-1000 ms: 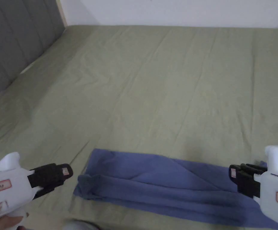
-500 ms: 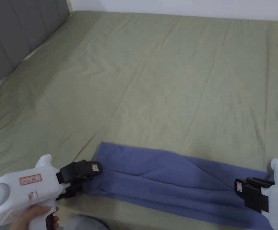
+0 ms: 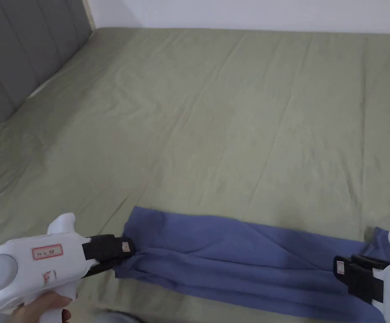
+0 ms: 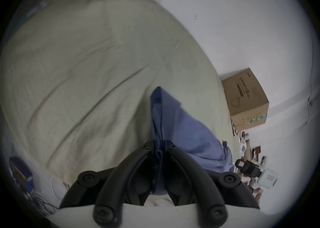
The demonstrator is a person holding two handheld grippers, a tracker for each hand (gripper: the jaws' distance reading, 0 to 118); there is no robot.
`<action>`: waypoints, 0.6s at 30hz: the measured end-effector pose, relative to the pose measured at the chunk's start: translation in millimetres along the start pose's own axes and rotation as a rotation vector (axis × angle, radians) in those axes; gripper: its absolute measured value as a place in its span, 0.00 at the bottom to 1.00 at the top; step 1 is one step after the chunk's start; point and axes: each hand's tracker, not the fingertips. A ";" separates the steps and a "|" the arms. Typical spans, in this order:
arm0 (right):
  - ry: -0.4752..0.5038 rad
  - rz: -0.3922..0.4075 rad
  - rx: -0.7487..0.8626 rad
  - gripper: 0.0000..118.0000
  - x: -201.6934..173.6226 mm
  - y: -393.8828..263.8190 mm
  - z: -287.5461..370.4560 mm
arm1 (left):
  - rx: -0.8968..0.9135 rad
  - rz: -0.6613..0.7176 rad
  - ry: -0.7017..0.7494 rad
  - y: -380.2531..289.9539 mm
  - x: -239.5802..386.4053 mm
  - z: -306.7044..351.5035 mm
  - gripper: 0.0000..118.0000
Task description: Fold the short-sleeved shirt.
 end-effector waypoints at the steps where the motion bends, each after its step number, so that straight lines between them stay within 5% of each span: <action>1: -0.001 -0.004 0.008 0.00 2.1 0.3 2.0 | 0.010 -0.037 -0.016 -0.2 13.6 6.1 0.08; 8: -0.031 -0.019 0.131 0.00 17.7 0.4 20.7 | -0.024 -0.398 -0.130 -11.3 152.7 9.7 0.08; 12: -0.052 -0.056 0.217 0.00 31.9 -4.9 35.1 | -0.146 -0.537 -0.239 -35.8 212.6 -32.5 0.08; 18: -0.188 -0.068 0.399 0.00 51.0 -22.6 64.7 | -0.349 -0.648 -0.172 -82.8 248.1 -127.5 0.08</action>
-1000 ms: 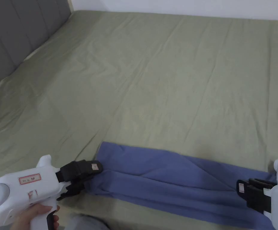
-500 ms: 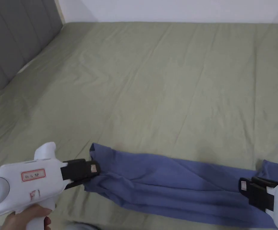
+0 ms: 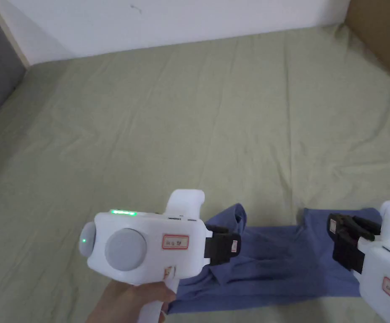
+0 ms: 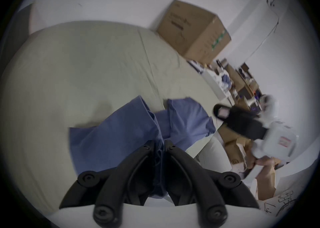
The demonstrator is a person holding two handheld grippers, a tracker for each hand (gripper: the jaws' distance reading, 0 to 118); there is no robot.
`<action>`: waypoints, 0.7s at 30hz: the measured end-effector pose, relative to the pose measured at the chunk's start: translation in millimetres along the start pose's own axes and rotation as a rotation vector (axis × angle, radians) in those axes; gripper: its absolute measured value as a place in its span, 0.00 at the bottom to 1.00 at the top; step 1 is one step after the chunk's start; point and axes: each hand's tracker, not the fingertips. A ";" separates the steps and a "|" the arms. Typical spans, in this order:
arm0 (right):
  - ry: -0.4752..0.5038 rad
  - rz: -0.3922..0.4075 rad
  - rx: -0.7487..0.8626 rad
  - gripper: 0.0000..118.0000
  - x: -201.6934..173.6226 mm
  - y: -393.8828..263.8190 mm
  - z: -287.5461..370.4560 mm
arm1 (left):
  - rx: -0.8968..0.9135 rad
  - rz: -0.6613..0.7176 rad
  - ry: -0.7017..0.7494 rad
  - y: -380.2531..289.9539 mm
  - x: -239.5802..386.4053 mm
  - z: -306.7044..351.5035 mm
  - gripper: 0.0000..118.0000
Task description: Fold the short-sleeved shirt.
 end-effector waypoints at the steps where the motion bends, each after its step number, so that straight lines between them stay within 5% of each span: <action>1: -0.014 0.002 0.021 0.00 3.3 -1.8 4.0 | -0.026 0.007 -0.011 -0.1 -0.8 -14.6 0.08; 7: -0.079 0.011 0.069 0.00 21.0 -12.4 12.7 | -0.100 0.039 0.041 -5.9 3.3 -73.0 0.09; 9: -0.082 0.001 0.058 0.00 24.0 -12.9 10.0 | -0.101 0.064 0.039 -6.5 4.9 -74.6 0.21; 12: -0.083 0.007 0.049 0.00 23.7 -13.7 8.1 | -0.082 0.045 -0.006 -4.2 15.3 -59.0 0.58; 13: -0.084 0.009 0.046 0.00 23.7 -13.9 7.5 | -0.069 0.034 -0.006 -2.6 18.2 -51.6 0.63; 19: -0.069 0.001 0.040 0.00 21.9 -14.5 7.7 | 0.053 0.087 0.087 4.1 -5.3 -10.4 0.62; 21: -0.069 0.006 0.038 0.00 20.4 -15.2 8.1 | 0.063 0.124 0.165 0.6 -15.8 -12.4 0.50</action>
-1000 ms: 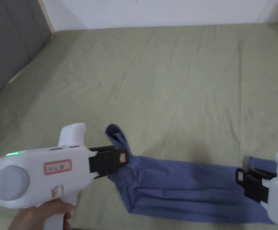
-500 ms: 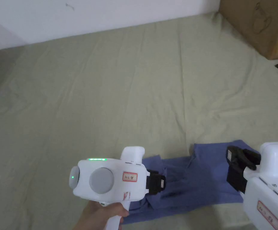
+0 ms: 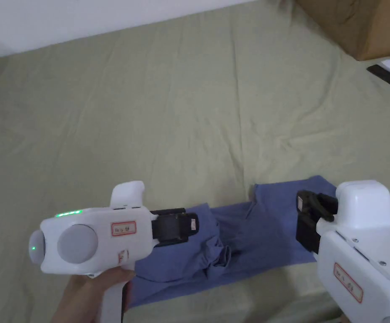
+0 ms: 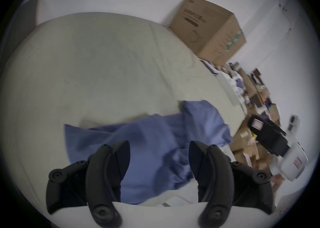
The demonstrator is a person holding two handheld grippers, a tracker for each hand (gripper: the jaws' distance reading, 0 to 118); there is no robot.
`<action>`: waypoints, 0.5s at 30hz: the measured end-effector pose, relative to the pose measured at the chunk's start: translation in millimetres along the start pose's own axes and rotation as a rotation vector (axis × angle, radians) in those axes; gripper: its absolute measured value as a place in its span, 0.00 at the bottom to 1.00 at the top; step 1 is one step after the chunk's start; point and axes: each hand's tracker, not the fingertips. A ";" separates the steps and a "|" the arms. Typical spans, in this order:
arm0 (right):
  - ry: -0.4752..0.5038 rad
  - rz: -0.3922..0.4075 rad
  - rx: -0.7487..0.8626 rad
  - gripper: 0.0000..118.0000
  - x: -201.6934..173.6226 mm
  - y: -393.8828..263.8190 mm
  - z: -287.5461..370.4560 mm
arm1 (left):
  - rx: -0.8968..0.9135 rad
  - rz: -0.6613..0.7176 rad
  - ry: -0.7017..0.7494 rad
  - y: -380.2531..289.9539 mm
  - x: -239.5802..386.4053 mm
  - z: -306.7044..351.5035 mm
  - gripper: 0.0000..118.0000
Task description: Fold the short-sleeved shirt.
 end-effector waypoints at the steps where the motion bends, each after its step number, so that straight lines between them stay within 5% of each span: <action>1: 0.002 0.005 -0.002 0.00 -0.7 -0.2 0.5 | -0.017 0.005 0.023 -2.0 -3.3 -2.7 0.35; 2: 0.002 0.013 -0.003 0.00 -2.0 -0.1 1.6 | -0.039 -0.013 0.011 -4.6 -6.2 -10.1 0.18; 3: -0.001 0.021 0.000 0.00 -3.8 -0.2 3.0 | -0.065 -0.029 -0.005 -9.1 -6.1 -17.2 0.14; 15: -0.021 0.052 -0.024 0.00 -4.9 -1.0 4.0 | -0.183 -0.118 -0.134 -27.6 26.1 -49.5 0.10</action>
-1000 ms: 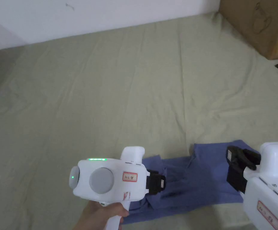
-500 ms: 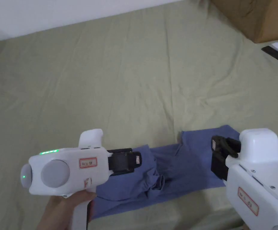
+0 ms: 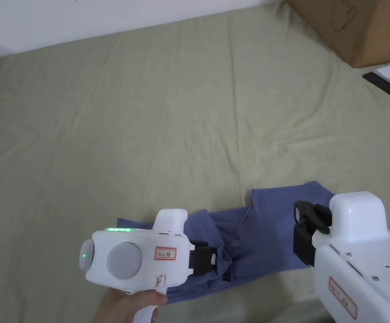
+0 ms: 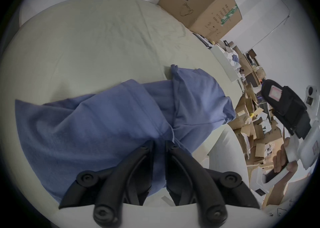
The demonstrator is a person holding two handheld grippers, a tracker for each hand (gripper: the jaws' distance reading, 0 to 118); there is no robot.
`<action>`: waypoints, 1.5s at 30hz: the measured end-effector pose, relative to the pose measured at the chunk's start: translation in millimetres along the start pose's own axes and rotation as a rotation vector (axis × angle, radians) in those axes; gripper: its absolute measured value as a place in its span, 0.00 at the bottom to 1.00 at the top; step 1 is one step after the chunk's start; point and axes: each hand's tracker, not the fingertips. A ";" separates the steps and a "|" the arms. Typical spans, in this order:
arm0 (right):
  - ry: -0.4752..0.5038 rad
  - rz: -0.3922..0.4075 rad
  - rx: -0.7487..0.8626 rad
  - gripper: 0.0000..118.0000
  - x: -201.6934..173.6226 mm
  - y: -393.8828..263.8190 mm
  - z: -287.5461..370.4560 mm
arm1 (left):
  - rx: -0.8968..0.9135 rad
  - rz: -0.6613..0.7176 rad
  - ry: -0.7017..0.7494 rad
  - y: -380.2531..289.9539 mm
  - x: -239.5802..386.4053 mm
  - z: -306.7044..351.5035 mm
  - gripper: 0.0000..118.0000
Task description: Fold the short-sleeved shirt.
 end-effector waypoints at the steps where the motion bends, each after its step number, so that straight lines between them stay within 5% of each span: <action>1: -0.002 0.001 -0.002 0.00 0.0 -0.3 0.2 | 0.005 0.002 -0.026 -0.1 -1.4 3.7 0.10; 6: -0.007 0.006 -0.019 0.00 -4.0 -0.4 -0.4 | 0.058 0.050 -0.201 -3.6 -7.5 27.0 0.10; 13: -0.012 0.034 -0.019 0.00 -13.9 4.7 4.2 | 0.194 0.184 -0.128 -24.8 -71.6 78.2 0.13; 15: -0.011 0.040 -0.018 0.00 -17.0 6.5 4.0 | 0.238 0.298 -0.098 -35.4 -105.7 90.6 0.41; 17: -0.012 0.055 -0.016 0.00 -21.6 8.2 4.8 | 0.251 0.409 -0.080 -46.6 -132.6 100.7 0.58; 23: 0.006 0.097 -0.017 0.00 -38.2 13.3 2.7 | 0.303 0.548 -0.136 -63.1 -164.7 101.1 0.63; 31: 0.024 0.145 -0.052 0.00 -54.9 13.6 -1.3 | 0.253 0.410 -0.187 -51.4 -165.7 64.6 0.63; 33: 0.031 0.138 -0.070 0.00 -56.1 13.5 -4.1 | 0.230 0.364 -0.252 -46.8 -165.4 53.1 0.61; 34: 0.038 0.129 -0.081 0.00 -56.4 13.7 -5.4 | 0.214 0.355 -0.278 -46.0 -166.3 47.8 0.50; 35: 0.040 0.119 -0.089 0.00 -56.8 14.1 -6.2 | 0.188 0.367 -0.302 -44.9 -174.9 42.7 0.09; 36: 0.040 0.114 -0.093 0.00 -58.8 14.6 -5.2 | 0.149 0.415 -0.308 -44.4 -177.9 35.4 0.05; 45: 0.001 0.137 -0.081 0.00 -70.4 26.8 4.1 | 0.194 0.426 -0.334 -49.4 -212.5 74.4 0.05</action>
